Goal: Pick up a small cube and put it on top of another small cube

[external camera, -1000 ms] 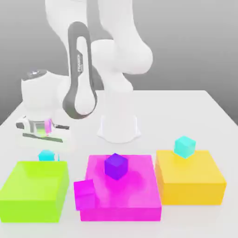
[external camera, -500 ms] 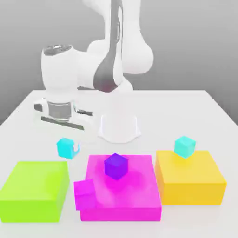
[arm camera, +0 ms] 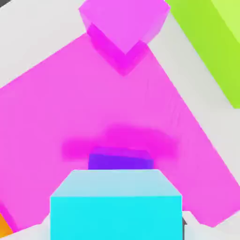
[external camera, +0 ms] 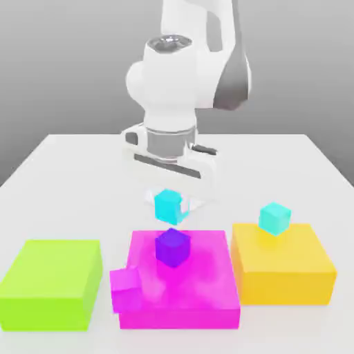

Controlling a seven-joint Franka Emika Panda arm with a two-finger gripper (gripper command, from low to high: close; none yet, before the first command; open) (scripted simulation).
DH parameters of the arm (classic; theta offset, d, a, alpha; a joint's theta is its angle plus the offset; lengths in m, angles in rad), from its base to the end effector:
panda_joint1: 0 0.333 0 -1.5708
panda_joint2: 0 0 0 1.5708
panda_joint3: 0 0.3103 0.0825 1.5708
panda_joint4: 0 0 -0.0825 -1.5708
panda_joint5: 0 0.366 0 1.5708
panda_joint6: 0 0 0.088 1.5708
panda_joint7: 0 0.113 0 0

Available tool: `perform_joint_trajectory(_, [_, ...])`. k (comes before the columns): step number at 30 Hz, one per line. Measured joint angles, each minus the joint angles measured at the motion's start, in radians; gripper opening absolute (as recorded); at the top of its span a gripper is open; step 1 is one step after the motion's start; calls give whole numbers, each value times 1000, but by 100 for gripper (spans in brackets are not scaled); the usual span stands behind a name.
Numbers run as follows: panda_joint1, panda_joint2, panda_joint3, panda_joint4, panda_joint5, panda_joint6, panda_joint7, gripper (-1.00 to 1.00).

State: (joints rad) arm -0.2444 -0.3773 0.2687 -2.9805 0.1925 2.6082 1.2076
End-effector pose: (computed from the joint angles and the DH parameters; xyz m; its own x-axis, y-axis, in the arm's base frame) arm 0.3084 -0.0084 0.2641 0.2018 -0.9794 0.0007 -0.9794 -0.2018 -0.0007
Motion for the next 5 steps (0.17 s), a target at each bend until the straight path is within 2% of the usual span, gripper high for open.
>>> perform_joint_trajectory(2, [-6, 72, 9, -10, -4, 81, 5, -100])
perform_joint_trajectory(3, [-8, 95, 12, -13, -5, 107, 7, 100])
perform_joint_trajectory(5, [-8, 95, 12, -13, -5, 107, 7, 100])
